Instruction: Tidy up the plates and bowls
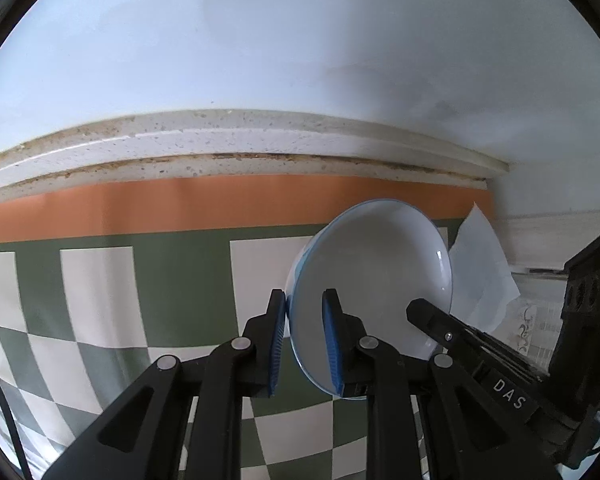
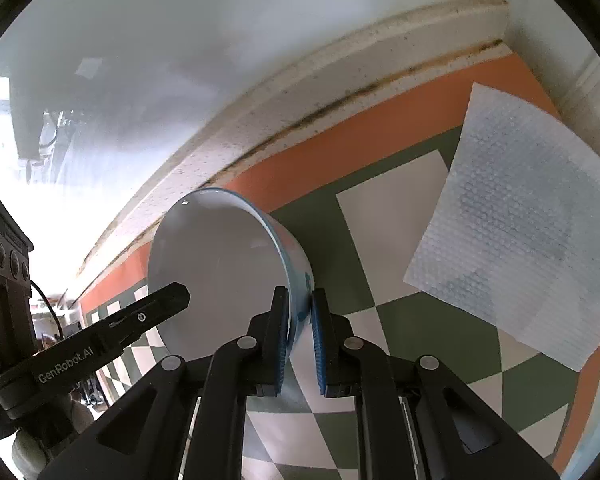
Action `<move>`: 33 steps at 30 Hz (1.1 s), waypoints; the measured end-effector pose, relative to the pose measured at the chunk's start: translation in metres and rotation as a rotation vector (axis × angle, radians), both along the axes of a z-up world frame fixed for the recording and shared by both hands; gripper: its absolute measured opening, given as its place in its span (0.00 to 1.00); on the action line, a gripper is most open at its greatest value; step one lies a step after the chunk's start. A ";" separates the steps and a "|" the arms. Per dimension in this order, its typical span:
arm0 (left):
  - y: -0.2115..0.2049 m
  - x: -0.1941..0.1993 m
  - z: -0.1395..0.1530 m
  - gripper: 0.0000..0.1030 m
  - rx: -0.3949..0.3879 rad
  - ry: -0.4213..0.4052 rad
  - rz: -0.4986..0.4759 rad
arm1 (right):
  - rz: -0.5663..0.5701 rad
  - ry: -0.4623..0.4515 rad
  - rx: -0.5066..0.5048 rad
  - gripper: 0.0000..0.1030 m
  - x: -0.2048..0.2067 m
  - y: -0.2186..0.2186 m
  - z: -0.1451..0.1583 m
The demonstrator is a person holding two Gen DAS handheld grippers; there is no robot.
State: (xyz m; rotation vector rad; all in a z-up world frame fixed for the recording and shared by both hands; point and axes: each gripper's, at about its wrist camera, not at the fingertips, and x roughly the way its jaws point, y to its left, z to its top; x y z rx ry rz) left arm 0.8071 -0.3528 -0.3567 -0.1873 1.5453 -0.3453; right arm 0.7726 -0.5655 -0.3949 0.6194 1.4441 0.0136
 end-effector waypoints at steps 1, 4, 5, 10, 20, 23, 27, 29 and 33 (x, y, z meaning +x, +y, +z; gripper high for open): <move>0.000 -0.003 0.004 0.16 0.000 -0.010 -0.004 | 0.002 -0.006 -0.002 0.12 0.000 0.004 0.002; 0.002 -0.016 0.015 0.16 0.003 -0.032 -0.016 | 0.015 -0.022 -0.011 0.12 -0.008 0.011 0.013; 0.004 -0.021 0.020 0.16 0.000 -0.040 -0.019 | 0.018 -0.027 -0.009 0.12 -0.011 0.011 0.016; 0.015 -0.049 0.047 0.16 -0.023 -0.071 -0.028 | 0.029 -0.056 -0.004 0.12 -0.035 0.016 0.041; 0.040 -0.112 0.109 0.16 -0.047 -0.164 -0.075 | 0.042 -0.107 0.012 0.13 -0.107 0.037 0.098; 0.049 -0.134 0.116 0.16 -0.061 -0.170 -0.088 | 0.034 -0.126 0.016 0.13 -0.131 0.043 0.112; 0.061 -0.164 0.124 0.16 -0.071 -0.176 -0.100 | 0.029 -0.137 0.026 0.13 -0.166 0.050 0.125; 0.066 -0.179 0.126 0.16 -0.073 -0.179 -0.105 | 0.027 -0.141 0.031 0.13 -0.182 0.056 0.127; 0.075 -0.205 0.125 0.16 -0.074 -0.167 -0.117 | 0.042 -0.131 0.035 0.13 -0.214 0.067 0.130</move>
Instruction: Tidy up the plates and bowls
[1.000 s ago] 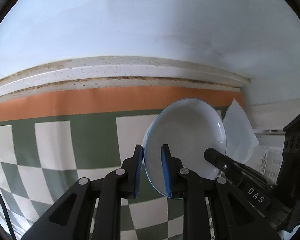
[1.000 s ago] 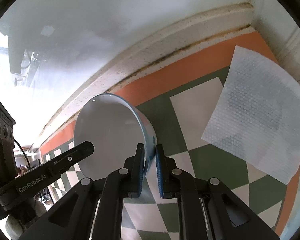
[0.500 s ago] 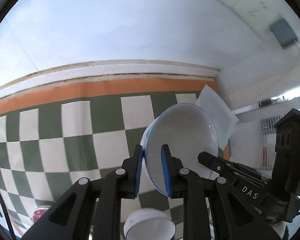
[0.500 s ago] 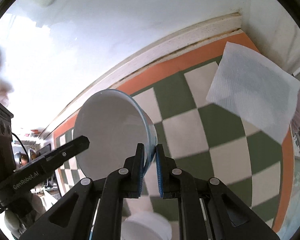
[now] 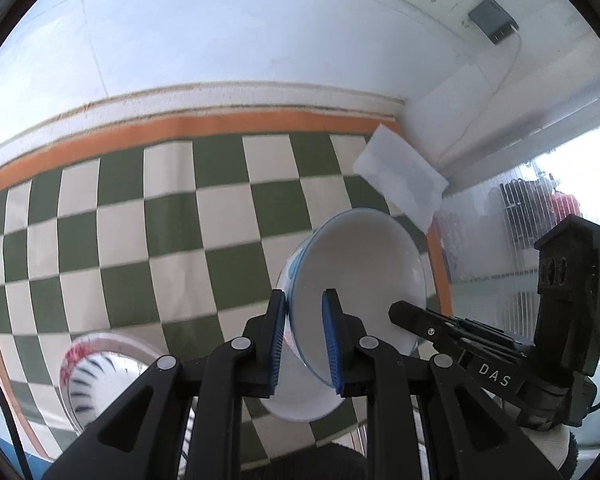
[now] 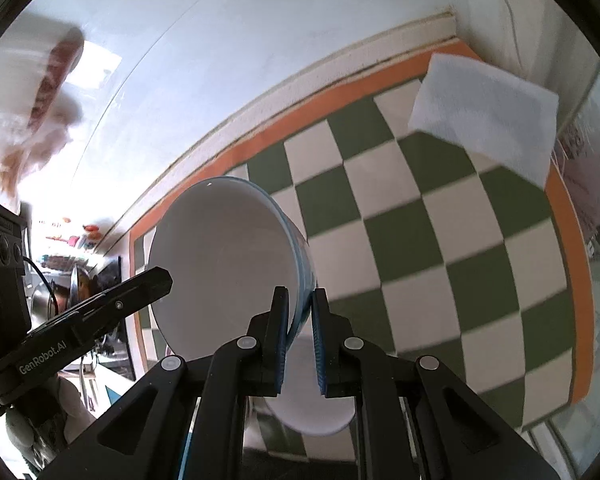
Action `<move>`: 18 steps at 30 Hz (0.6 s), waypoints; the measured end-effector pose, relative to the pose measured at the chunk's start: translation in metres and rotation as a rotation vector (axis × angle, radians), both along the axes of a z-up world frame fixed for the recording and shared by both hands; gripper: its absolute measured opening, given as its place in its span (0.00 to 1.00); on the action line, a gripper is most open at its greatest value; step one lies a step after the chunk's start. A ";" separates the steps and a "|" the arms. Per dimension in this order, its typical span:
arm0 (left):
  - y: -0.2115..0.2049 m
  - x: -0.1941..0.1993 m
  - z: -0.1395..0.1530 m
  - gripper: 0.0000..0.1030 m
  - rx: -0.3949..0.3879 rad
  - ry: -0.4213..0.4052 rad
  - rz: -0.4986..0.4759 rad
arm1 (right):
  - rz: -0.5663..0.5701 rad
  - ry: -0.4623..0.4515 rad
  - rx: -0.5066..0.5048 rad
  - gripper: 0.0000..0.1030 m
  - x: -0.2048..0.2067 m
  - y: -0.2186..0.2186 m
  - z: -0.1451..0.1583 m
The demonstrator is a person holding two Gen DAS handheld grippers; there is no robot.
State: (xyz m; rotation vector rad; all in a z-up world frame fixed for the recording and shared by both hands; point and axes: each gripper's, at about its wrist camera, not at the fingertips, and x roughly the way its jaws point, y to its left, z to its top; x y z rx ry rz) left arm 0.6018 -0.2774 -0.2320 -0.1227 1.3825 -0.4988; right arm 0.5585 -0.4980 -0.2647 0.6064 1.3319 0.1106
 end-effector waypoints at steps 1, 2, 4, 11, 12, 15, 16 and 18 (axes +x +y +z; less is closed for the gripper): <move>0.002 -0.007 -0.002 0.16 0.003 0.007 -0.005 | 0.000 0.004 0.001 0.13 -0.008 0.002 -0.001; 0.004 -0.011 -0.006 0.16 0.001 0.018 -0.007 | 0.003 0.009 0.006 0.13 -0.016 0.005 -0.003; 0.006 -0.022 -0.013 0.16 0.004 0.039 -0.018 | 0.000 0.020 0.014 0.13 -0.029 0.007 -0.008; 0.007 -0.045 -0.043 0.16 0.040 0.098 -0.038 | -0.002 0.067 0.033 0.13 -0.062 0.012 -0.036; 0.007 -0.047 -0.049 0.16 0.049 0.107 -0.040 | -0.001 0.073 0.030 0.13 -0.064 0.013 -0.040; 0.008 -0.051 -0.061 0.16 0.059 0.135 -0.033 | 0.005 0.090 0.028 0.14 -0.070 0.015 -0.049; 0.008 -0.052 -0.064 0.16 0.061 0.140 -0.032 | 0.004 0.093 0.026 0.14 -0.071 0.015 -0.052; 0.007 -0.055 -0.068 0.16 0.076 0.145 -0.029 | 0.012 0.101 0.019 0.14 -0.072 0.016 -0.057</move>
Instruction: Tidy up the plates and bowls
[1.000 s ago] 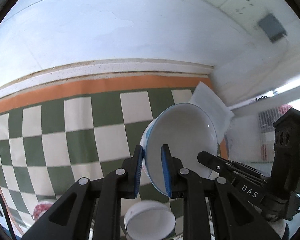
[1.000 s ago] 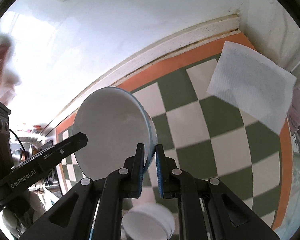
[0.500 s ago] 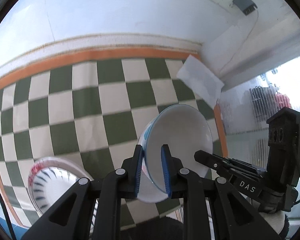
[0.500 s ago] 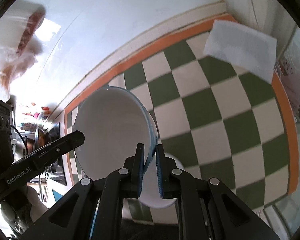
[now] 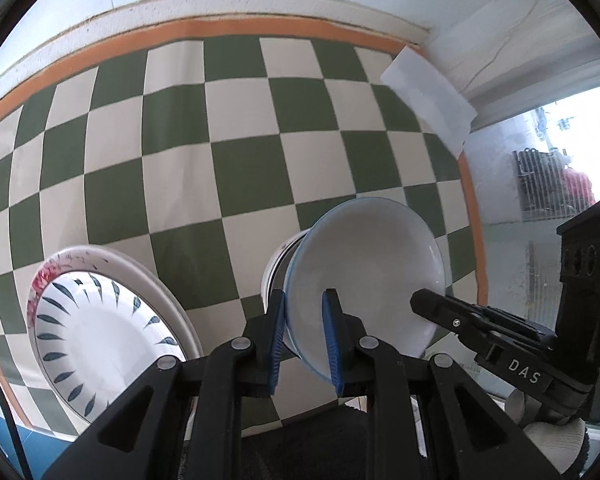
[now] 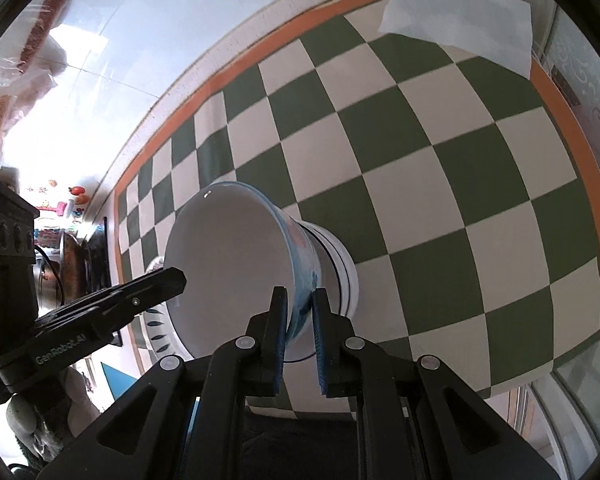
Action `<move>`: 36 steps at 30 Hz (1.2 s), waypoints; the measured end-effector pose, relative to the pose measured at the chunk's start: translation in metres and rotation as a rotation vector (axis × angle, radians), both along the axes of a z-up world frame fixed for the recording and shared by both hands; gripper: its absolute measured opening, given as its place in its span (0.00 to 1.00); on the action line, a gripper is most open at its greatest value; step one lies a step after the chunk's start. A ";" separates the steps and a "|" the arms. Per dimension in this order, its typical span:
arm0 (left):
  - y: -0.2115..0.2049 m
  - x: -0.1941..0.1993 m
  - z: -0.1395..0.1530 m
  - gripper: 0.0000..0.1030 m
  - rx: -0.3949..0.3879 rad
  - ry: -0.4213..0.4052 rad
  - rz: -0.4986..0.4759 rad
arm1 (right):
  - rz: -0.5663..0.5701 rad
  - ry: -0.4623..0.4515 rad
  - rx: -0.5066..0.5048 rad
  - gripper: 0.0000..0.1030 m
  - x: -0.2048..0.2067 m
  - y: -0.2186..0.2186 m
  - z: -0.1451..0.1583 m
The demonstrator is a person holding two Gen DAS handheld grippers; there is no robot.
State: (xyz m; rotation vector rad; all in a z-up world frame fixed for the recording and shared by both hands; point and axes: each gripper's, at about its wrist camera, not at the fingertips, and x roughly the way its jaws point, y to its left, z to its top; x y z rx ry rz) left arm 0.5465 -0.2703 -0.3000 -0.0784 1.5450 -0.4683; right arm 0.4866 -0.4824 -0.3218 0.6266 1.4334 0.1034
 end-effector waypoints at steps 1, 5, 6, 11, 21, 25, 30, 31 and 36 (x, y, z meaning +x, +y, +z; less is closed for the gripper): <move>0.000 -0.001 -0.001 0.16 0.007 0.000 0.001 | -0.001 0.005 0.003 0.14 -0.001 0.000 -0.003; -0.002 -0.002 -0.005 0.16 0.031 0.006 0.016 | 0.021 0.023 0.012 0.13 0.002 -0.001 -0.012; -0.002 -0.002 -0.006 0.16 0.037 0.006 0.020 | 0.028 0.029 0.015 0.13 0.002 -0.001 -0.014; -0.005 -0.003 -0.016 0.16 0.071 0.024 0.045 | 0.084 0.062 0.019 0.13 0.009 0.003 -0.028; -0.008 -0.010 -0.016 0.17 0.106 0.007 0.064 | 0.171 0.055 -0.053 0.13 0.017 0.011 -0.026; -0.002 -0.016 -0.005 0.17 0.124 -0.025 0.060 | 0.135 0.015 -0.070 0.14 0.014 0.007 -0.010; 0.008 -0.036 0.024 0.29 0.117 -0.110 0.035 | 0.106 -0.052 -0.144 0.30 -0.002 0.006 0.026; 0.009 -0.040 0.031 0.34 0.109 -0.128 0.032 | 0.100 -0.074 -0.166 0.35 -0.007 0.008 0.034; 0.019 -0.063 0.069 0.84 0.087 -0.257 0.028 | 0.075 -0.179 -0.249 0.78 -0.041 0.019 0.076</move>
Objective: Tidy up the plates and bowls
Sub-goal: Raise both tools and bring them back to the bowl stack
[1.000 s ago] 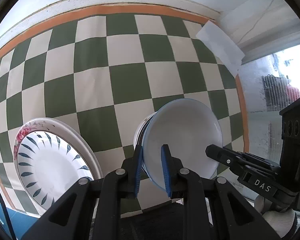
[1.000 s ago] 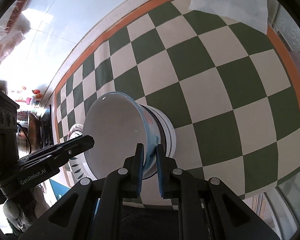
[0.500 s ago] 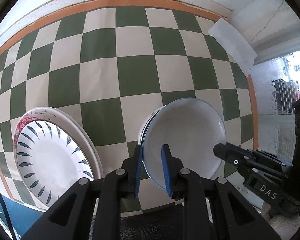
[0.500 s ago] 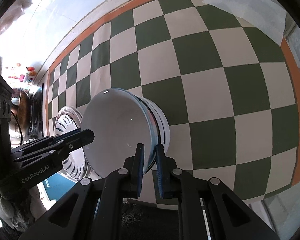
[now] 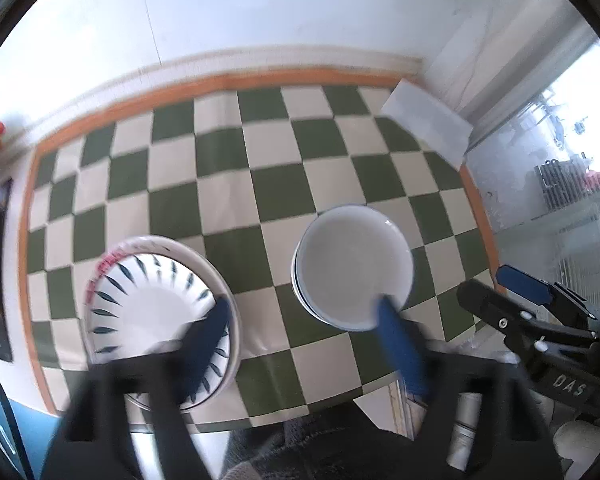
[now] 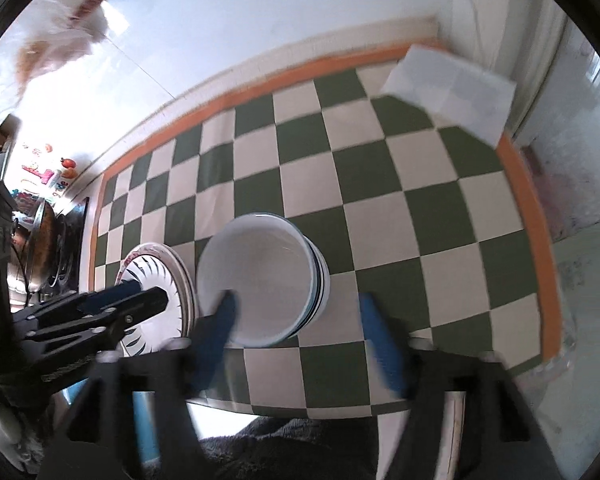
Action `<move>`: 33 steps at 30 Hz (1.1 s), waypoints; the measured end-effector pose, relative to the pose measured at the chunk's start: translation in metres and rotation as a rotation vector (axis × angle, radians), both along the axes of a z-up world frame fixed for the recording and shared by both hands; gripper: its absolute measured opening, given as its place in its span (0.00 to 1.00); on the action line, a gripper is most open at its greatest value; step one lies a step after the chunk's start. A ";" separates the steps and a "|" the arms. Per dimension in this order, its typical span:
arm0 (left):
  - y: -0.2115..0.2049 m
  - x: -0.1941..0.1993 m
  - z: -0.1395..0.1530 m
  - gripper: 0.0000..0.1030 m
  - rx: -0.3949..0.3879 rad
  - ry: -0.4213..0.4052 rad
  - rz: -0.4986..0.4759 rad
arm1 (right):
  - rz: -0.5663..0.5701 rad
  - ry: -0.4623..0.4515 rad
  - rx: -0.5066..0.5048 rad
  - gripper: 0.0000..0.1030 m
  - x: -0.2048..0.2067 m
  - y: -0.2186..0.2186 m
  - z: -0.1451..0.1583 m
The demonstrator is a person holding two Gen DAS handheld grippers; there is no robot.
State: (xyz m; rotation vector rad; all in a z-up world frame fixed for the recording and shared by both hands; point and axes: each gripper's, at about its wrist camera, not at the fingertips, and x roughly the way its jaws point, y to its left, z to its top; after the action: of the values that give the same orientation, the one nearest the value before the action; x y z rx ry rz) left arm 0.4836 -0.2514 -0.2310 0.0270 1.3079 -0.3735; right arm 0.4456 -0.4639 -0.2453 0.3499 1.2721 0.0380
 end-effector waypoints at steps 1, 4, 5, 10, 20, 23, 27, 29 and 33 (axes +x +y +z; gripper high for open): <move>0.003 -0.006 0.009 0.85 0.002 -0.032 0.004 | 0.002 -0.020 -0.026 0.78 -0.008 0.004 0.008; 0.009 -0.021 0.027 0.93 0.002 -0.087 0.001 | 0.000 -0.053 -0.069 0.84 -0.027 0.010 0.026; 0.010 -0.026 0.032 0.95 0.003 -0.102 -0.002 | -0.002 -0.065 -0.076 0.87 -0.034 0.012 0.032; 0.020 -0.053 0.051 0.96 -0.005 -0.161 -0.010 | -0.030 -0.113 -0.110 0.93 -0.065 0.018 0.061; 0.037 -0.089 0.071 1.00 -0.041 -0.223 0.005 | -0.076 -0.209 -0.147 0.97 -0.116 0.028 0.103; 0.041 -0.094 0.074 1.00 -0.053 -0.226 0.013 | -0.088 -0.229 -0.163 0.97 -0.126 0.028 0.112; 0.044 -0.095 0.075 1.00 -0.086 -0.225 0.020 | -0.095 -0.245 -0.156 0.98 -0.135 0.027 0.116; 0.045 -0.094 0.075 1.00 -0.087 -0.242 0.029 | -0.099 -0.237 -0.151 0.98 -0.136 0.025 0.114; 0.046 -0.086 0.068 1.00 -0.080 -0.233 0.031 | -0.106 -0.210 -0.133 0.98 -0.132 0.021 0.105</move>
State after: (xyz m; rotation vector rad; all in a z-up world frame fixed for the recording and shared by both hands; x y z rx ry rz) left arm 0.3974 -0.2056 -0.1627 -0.0167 1.0615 -0.3843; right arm 0.3139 -0.4429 -0.1408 0.2901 1.0405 -0.0977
